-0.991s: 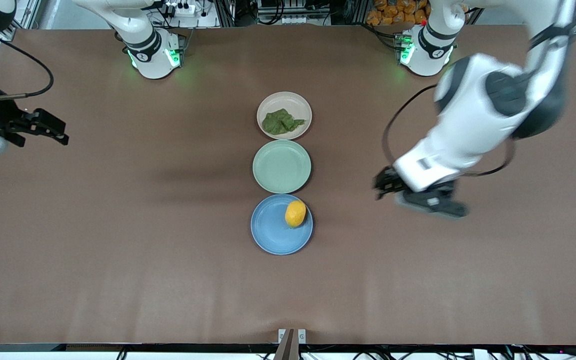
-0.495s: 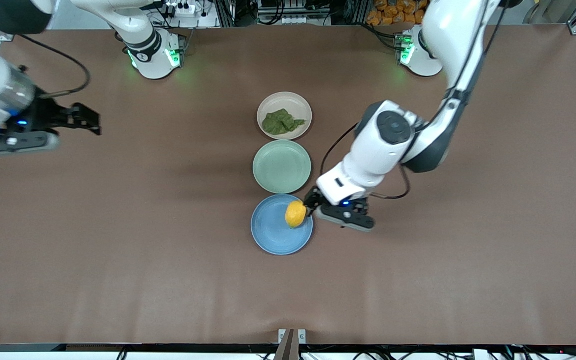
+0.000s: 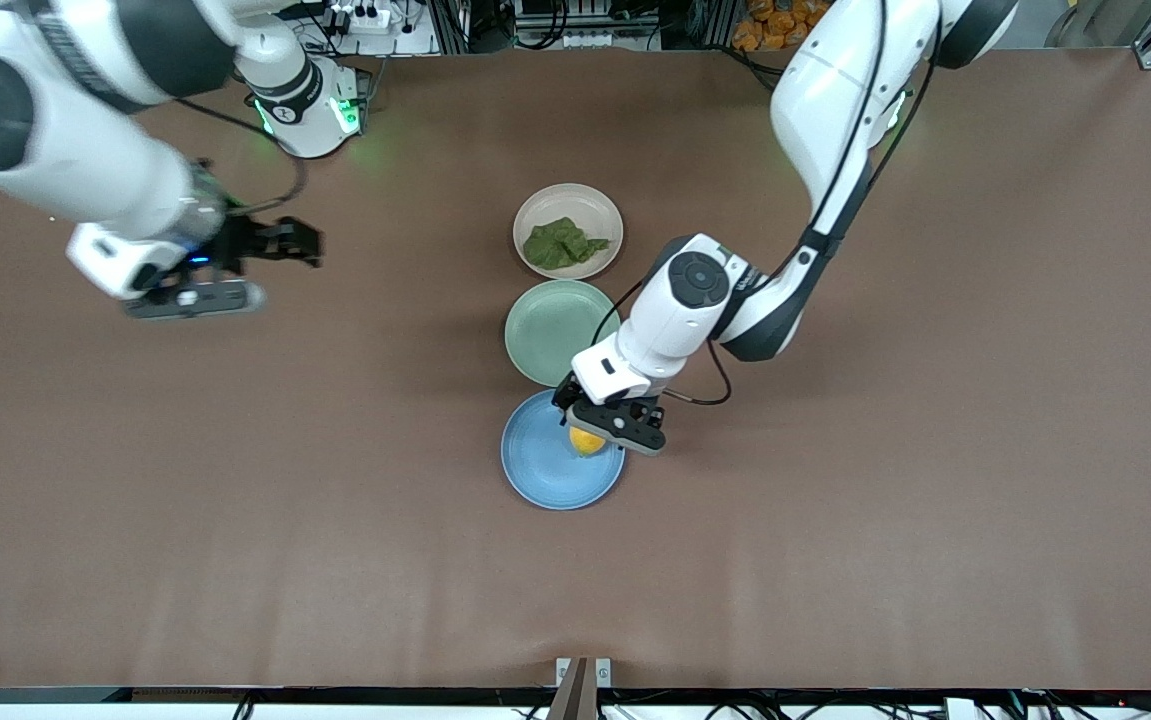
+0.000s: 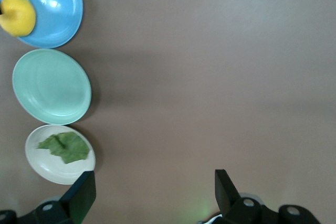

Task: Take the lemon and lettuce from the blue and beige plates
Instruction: 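Lower the left gripper onto the lemon while the right gripper reaches the lettuce, then close the left gripper on the lemon while the right gripper grips the lettuce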

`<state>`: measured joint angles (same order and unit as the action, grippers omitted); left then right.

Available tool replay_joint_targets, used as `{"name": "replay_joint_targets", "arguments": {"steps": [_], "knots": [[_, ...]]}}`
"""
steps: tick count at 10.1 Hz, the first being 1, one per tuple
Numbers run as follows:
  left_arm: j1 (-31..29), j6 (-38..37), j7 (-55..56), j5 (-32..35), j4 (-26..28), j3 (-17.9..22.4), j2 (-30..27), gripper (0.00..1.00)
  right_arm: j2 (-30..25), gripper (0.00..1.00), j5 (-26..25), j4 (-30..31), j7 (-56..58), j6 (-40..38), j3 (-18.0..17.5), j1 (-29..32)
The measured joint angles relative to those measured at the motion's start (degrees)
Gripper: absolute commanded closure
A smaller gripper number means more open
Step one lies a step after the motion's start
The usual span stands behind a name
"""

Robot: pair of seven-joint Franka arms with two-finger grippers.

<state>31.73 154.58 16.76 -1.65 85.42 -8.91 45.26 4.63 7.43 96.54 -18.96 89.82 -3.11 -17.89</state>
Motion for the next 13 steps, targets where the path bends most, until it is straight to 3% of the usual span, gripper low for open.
{"name": "replay_joint_targets", "arguments": {"steps": [2, 7, 13], "knots": [[0.2, 2.5, 0.0, 0.0, -0.1, 0.1, 1.7, 0.00, 0.5, 0.00, 2.4, 5.1, -13.6, 6.5, -0.2, -8.0], [1.2, 8.7, 0.0, 0.0, -0.2, 0.3, 6.6, 0.00, 7.0, 0.00, 2.0, 14.9, -36.5, 28.6, -0.2, -25.4], [1.5, 9.0, 0.0, 0.0, -0.6, 0.4, 7.2, 0.01, 15.6, 0.00, 0.4, 22.2, -47.9, 48.2, 0.0, -33.4]]}}
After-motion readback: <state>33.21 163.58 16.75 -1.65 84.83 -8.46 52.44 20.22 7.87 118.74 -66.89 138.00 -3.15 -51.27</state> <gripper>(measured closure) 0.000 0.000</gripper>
